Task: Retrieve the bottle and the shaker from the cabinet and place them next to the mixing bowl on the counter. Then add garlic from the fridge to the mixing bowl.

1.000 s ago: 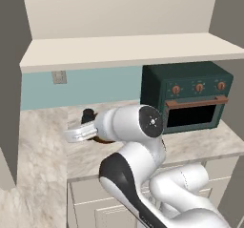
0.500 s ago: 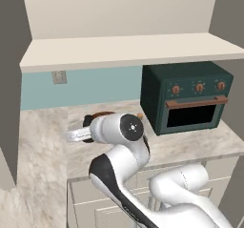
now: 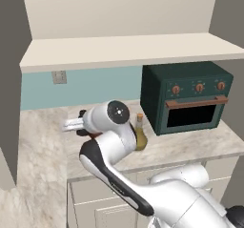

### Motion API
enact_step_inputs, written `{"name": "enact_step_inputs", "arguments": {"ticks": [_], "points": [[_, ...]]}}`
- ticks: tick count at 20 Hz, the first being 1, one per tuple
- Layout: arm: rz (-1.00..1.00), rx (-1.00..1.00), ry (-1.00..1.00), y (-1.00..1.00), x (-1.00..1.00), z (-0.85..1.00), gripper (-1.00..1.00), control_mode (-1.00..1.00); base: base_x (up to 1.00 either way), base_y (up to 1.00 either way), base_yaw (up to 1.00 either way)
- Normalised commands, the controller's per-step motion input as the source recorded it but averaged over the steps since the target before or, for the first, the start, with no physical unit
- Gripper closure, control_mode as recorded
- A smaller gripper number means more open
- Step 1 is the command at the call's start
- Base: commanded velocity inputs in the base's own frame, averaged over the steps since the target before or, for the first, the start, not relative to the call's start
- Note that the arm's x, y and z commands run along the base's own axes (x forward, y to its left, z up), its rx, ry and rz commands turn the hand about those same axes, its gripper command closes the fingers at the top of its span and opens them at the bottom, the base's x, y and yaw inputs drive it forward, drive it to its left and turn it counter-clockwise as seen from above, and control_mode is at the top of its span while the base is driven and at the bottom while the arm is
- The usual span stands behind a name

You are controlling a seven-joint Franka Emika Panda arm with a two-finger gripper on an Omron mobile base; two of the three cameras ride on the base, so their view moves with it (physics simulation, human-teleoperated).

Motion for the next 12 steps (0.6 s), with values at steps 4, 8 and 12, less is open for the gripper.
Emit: {"name": "enact_step_inputs", "arguments": {"ticks": [4,8,12], "points": [[-0.11,0.00,0.00,0.01,0.33,-0.26,1.00,-1.00,0.00,0.00,0.00],[-0.15,0.00,0.00,0.00,0.19,-0.21,1.00,-1.00,0.00,0.00,0.00],[-0.16,0.00,0.00,0.00,0.02,-0.19,1.00,-1.00,0.00,0.00,0.00]]}}
